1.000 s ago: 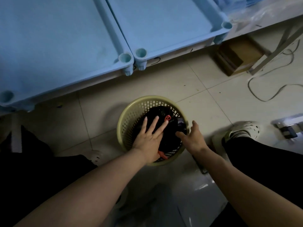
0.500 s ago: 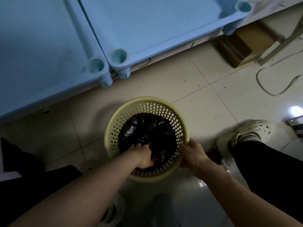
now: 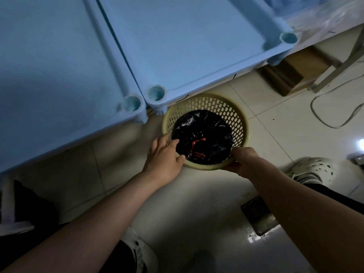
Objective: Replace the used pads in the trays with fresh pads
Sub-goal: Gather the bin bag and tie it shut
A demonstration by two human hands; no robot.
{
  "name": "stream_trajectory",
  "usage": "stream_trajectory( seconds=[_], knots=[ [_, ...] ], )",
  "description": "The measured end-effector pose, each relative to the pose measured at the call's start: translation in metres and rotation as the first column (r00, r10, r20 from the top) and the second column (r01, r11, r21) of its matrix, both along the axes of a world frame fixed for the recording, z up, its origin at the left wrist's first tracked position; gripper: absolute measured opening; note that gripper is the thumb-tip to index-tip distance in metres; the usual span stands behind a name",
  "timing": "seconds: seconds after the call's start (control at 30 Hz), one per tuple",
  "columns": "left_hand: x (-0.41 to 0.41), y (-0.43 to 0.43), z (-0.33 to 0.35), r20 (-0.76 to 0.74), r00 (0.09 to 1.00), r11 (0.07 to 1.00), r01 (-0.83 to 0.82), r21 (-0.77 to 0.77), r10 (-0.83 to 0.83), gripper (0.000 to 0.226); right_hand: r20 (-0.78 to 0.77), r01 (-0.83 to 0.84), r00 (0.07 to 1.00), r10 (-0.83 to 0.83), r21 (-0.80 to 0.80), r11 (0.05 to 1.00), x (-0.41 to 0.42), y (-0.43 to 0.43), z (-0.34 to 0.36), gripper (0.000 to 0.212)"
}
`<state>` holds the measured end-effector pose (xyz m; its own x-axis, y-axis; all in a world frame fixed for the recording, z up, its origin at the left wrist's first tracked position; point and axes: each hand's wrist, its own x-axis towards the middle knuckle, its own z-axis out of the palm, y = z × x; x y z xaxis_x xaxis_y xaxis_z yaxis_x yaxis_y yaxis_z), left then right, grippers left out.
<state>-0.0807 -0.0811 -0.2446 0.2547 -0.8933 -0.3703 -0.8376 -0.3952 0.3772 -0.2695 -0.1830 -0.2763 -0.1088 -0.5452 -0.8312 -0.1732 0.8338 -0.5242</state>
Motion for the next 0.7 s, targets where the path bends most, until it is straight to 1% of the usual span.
stream_trajectory(
  seconds=[0.1,0.2,0.27,0.37,0.47,0.6,0.7],
  knots=[
    [0.001,0.008,0.011,-0.026,1.0,1.0,-0.011,0.024,0.012,0.059,-0.017,-0.037,0.999,0.036,-0.04,0.999,-0.006,0.001,0.008,0.011],
    [-0.002,0.019,0.033,-0.089,0.996,1.0,-0.019,0.023,0.021,0.058,-0.115,-0.119,0.988,0.103,-0.141,0.983,-0.012,0.015,0.024,0.026],
    [-0.005,0.025,0.048,-0.144,0.989,0.999,-0.026,0.04,0.031,0.055,-0.147,-0.149,0.982,0.121,-0.202,0.968,-0.014,0.027,0.042,0.022],
    [-0.01,0.042,0.081,-0.264,0.964,1.0,-0.026,0.01,0.028,0.047,-0.103,-0.195,0.979,0.174,-0.257,0.946,-0.015,0.05,0.083,0.02],
    [-0.013,0.066,0.125,-0.35,0.937,0.997,-0.036,-0.067,0.01,0.038,-0.015,-0.264,0.961,0.276,-0.338,0.903,-0.017,0.073,0.134,0.022],
    [-0.005,0.096,0.187,-0.426,0.904,0.965,-0.073,-0.25,-0.042,0.021,-0.017,-0.347,0.924,0.382,-0.452,0.821,-0.013,0.093,0.201,0.02],
    [0.009,0.105,0.225,-0.485,0.874,0.905,-0.2,-0.375,-0.008,0.008,-0.016,-0.376,0.901,0.434,-0.528,0.761,-0.007,0.094,0.244,0.018]
  ],
)
